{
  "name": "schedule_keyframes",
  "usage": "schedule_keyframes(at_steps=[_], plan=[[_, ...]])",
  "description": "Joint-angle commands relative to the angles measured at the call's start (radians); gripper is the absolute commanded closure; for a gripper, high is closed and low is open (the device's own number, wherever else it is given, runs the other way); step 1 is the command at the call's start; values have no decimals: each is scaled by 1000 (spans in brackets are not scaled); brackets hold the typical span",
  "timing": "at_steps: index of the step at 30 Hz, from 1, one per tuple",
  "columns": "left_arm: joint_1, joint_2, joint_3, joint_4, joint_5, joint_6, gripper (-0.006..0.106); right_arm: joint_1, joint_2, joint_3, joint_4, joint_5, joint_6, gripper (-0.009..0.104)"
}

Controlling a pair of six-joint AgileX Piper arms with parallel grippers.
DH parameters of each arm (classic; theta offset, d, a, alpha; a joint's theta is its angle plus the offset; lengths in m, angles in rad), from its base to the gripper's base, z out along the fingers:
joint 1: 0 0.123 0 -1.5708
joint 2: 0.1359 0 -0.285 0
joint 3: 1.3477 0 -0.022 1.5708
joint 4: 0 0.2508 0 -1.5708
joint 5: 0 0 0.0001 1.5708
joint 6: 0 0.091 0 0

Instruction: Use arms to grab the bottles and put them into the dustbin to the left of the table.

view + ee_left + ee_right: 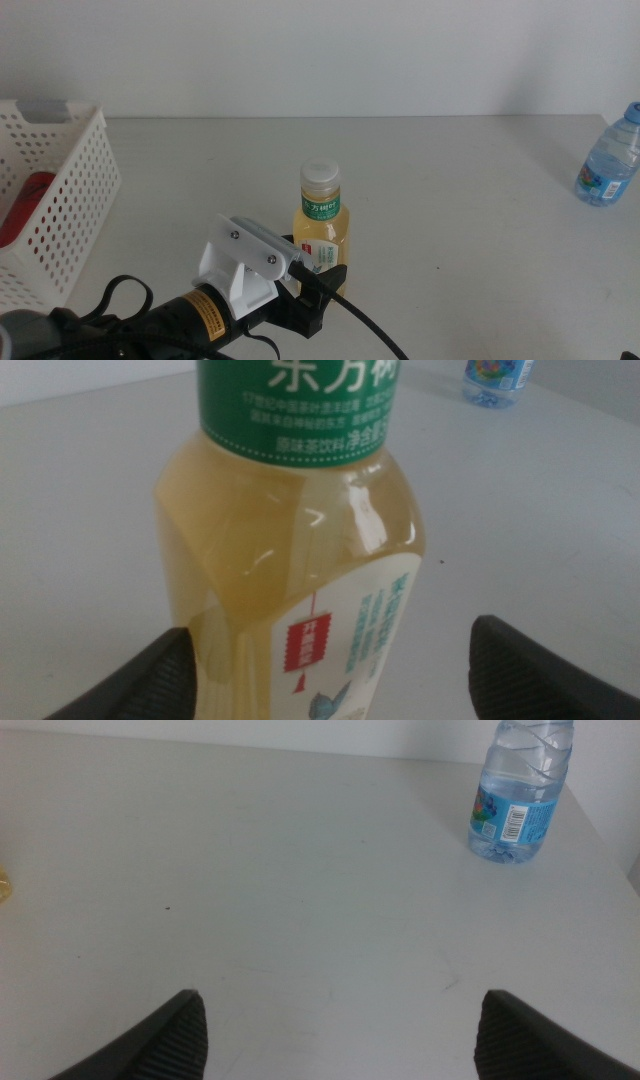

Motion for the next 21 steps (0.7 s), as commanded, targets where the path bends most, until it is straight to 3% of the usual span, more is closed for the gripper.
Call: schedule_keyframes(at_steps=[1,21], plan=[[-6,-9,-39,-5,-74,-15,7,-6,-21,-11,-9,-64,-11,20],[4,121,-195,-43,-40,-17,7,-6,-21,-11,-9,-64,-11,20]])
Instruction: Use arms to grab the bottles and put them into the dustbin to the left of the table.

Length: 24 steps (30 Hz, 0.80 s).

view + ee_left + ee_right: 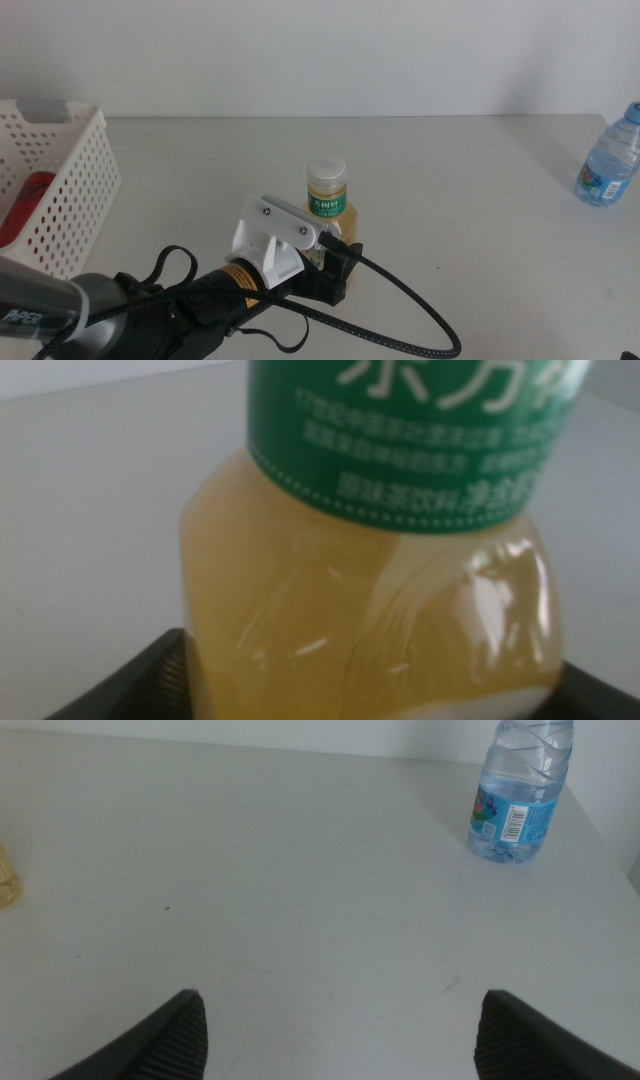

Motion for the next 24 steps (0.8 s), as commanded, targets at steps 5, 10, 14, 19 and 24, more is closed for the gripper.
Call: schedule_keyframes(at_steps=[5,10,14,19,24], plan=[[2,16,-75,-13,-73,-16,7,-6,-21,-11,-9,-64,-11,20],[2,43,-106,-13,-97,-16,7,-6,-21,-11,-9,-64,-11,20],[2,61,-106,-12,-145,-14,7,-6,-21,-11,-9,-64,-11,20],[1,101,-106,-9,-197,-14,7,-6,-21,-11,-9,-64,-11,20],[1,117,-106,-9,-215,-17,13,-6,-21,-11,-9,-64,-11,20]])
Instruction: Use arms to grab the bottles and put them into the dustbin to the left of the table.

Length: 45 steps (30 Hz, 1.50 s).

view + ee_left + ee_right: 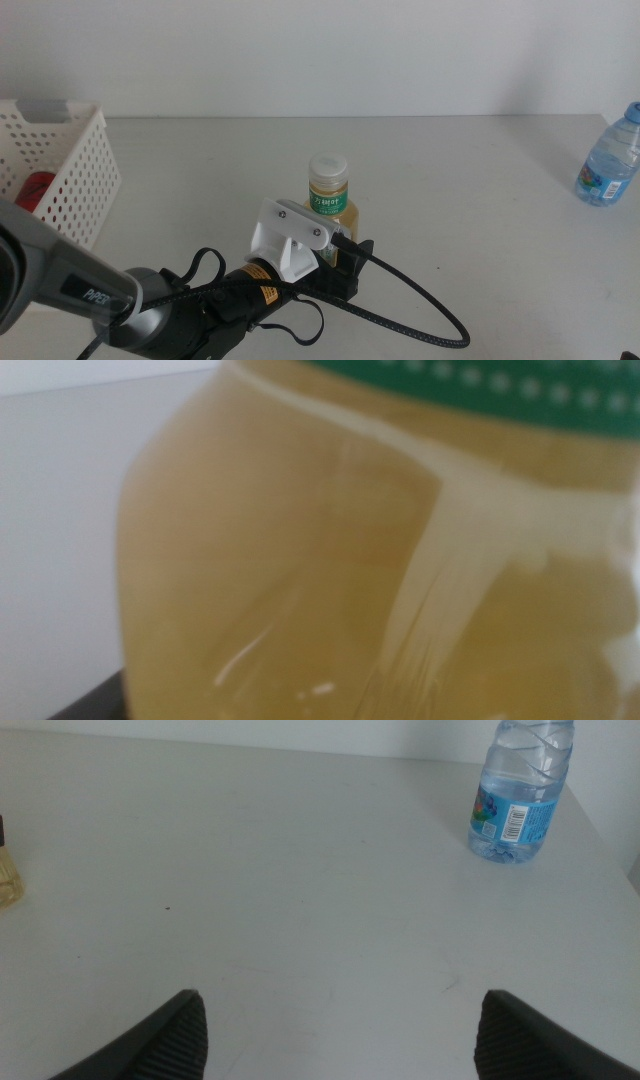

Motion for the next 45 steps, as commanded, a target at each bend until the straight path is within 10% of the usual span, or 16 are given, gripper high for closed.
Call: schedule_keyframes(at_steps=[1,15,29,45], plan=[[1,-42,-22,-7,-102,-15,17,-6,-21,-11,-9,-64,-11,20],[1,-48,-22,-48,-97,41,101,-6,-21,-11,-9,-64,-11,20],[1,-248,-31,-110,199,41,102,-6,-21,-11,-9,-64,-11,20],[71,-456,-375,-67,1078,49,102,-6,-21,-11,-9,-64,-11,20]])
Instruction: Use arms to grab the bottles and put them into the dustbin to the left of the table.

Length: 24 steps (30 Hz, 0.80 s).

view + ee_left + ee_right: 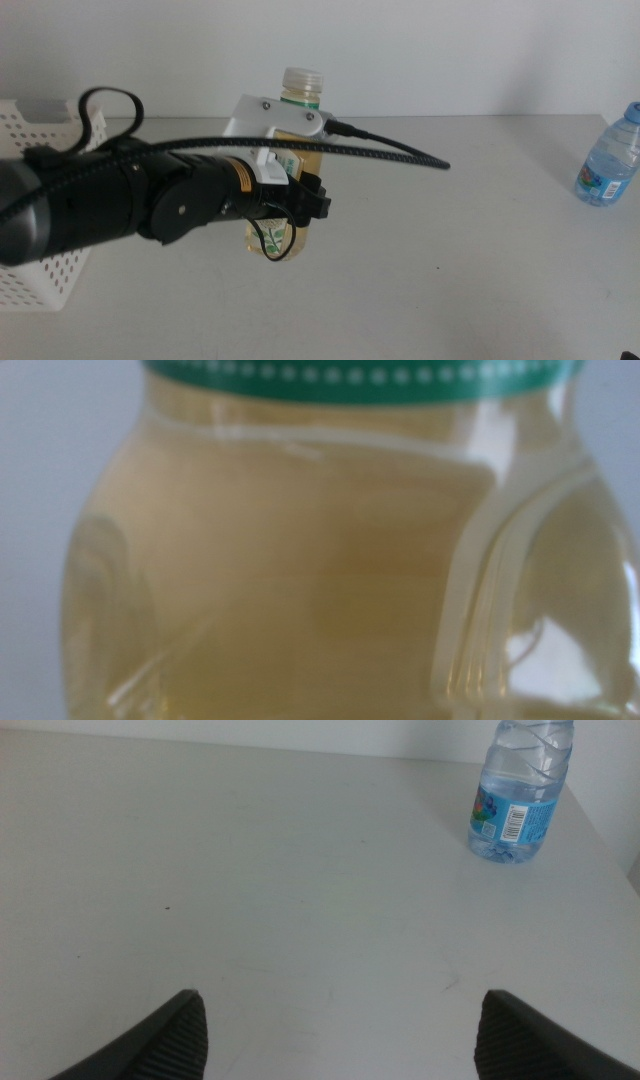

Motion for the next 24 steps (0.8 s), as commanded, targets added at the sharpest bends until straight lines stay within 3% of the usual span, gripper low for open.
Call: schedule_keyframes(at_steps=[1,8,24], plan=[[27,-69,-115,6,53,1,102,-6,-21,-11,-9,-64,-11,20],[119,-70,-342,2,486,81,102,-6,-21,-11,-9,-64,-11,20],[408,-70,-654,-57,877,235,102,-6,-21,-11,-9,-64,-11,20]])
